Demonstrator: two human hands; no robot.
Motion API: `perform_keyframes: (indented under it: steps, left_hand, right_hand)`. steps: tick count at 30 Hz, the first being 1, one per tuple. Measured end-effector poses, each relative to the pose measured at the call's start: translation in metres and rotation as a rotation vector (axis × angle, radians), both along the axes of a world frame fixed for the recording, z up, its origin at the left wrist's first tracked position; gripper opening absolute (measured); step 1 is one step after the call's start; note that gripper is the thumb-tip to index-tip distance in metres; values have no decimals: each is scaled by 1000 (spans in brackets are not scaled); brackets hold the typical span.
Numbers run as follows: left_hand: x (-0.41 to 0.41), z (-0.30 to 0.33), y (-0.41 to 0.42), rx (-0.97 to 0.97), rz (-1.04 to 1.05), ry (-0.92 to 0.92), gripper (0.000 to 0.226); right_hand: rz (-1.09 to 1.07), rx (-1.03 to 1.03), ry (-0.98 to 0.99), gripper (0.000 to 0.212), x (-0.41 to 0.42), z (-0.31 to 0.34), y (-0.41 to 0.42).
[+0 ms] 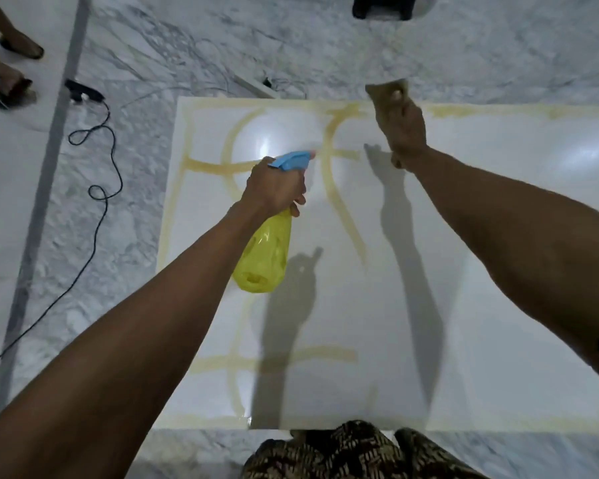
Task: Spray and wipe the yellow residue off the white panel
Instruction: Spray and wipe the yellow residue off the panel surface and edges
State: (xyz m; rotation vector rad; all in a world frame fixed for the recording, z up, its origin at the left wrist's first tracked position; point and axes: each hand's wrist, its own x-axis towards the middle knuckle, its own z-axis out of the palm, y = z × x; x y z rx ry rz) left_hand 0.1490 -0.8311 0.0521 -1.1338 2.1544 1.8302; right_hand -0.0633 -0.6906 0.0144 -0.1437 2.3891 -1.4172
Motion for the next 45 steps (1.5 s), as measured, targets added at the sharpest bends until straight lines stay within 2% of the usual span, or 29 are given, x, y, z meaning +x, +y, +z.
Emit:
perform_keyframes:
  steps: [2,4,7,11,14,17,19,22,23,25,28,30,34,38,45]
  left_hand:
    - [-15,-3,-10,41,9,10,40]
    - [-30,-6,-19,56,14,-1,40]
    - [-43,-11,-30,22,34,-31,41]
    - [-55,-23,-42,-27,34,-90,33]
    - [-63,-31,-51,-67,71,-144,60]
    - [-67,-35,-55,-39,78,-128,49]
    - [-67,-37,-57,-24,74,-108,52]
    - [-64,-43,-56,-31,65,-65,42]
    - [-62,-45,-55,-36,69,-51,41]
    - [-57,-48,-53,-32,68,-24,42]
    - [-46,-53,-51,-30,65,-23,40]
    - [-37,-56,-52,-41,69,-27,37]
    - [-12,-58,-53,-71,73,-46,39]
    - [18,-50,-43,-90,65,-86,33]
    - [98,-34,12,-61,73,-44,32]
  right_hand:
    - [-48,-156,-281,46,-15,-3,-20]
    - [49,-230,-536,48,-18,-10,-35]
    - [187,-284,-755,49,-8,-14,-52]
    - [191,-369,-869,47,2,-16,-71]
    - [161,-359,-862,48,3,-21,-74]
    - [93,-331,-709,48,-12,-18,-74]
    - [63,-169,-406,52,-28,-15,-72]
    - [37,240,174,54,-46,-12,-65]
    - [50,330,270,55,-50,-18,-63]
    - [162,466,275,58,-51,-35,-60]
    - [504,646,128,63,-37,-87,-58]
    - [624,766,178,63,-19,-116,-56]
    - [715,824,363,72,19,-126,-37]
    - [744,826,348,84,68,-120,-7]
    - [799,831,336,80,191,-119,61]
